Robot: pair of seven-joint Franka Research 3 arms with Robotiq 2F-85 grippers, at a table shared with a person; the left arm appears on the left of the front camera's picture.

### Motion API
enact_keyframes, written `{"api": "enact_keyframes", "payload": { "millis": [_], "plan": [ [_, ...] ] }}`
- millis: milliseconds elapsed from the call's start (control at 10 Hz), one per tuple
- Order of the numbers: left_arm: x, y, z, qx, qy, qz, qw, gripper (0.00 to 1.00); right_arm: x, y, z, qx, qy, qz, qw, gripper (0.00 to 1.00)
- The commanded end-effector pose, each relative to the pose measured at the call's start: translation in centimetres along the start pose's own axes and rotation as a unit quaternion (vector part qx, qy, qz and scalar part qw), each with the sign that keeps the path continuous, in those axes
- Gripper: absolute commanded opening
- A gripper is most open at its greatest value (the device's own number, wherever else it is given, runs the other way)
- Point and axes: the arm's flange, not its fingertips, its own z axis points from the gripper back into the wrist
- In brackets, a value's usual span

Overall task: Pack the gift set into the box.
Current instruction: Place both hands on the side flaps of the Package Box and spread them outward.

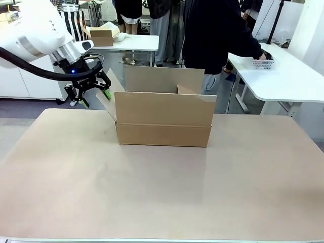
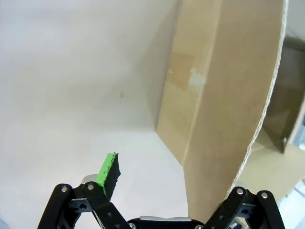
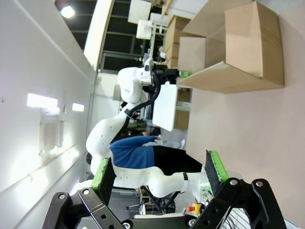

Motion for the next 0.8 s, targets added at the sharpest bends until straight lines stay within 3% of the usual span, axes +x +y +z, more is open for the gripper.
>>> {"api": "enact_keyframes", "payload": {
  "millis": [0, 400, 500, 700],
  "plan": [
    [0.3, -0.6, 0.3, 0.037, -0.002, 0.020, 0.999, 1.00, 0.4, 0.2, -0.2, 0.010, -0.004, 0.013, 1.000, 1.00],
    [0.3, -0.6, 0.3, 0.037, -0.002, 0.020, 0.999, 1.00, 0.0, 0.0, 0.0, 0.000, 0.000, 0.000, 1.000, 1.00],
    [0.3, -0.6, 0.3, 0.037, -0.002, 0.020, 0.999, 1.00, 1.1, 3.0, -5.5, 0.016, 0.085, 0.080, 0.993, 1.00],
    [0.3, -0.6, 0.3, 0.037, -0.002, 0.020, 0.999, 1.00, 3.9, 7.1, -18.0, -0.037, 0.169, 0.159, 0.972, 1.00]
  ]
}}
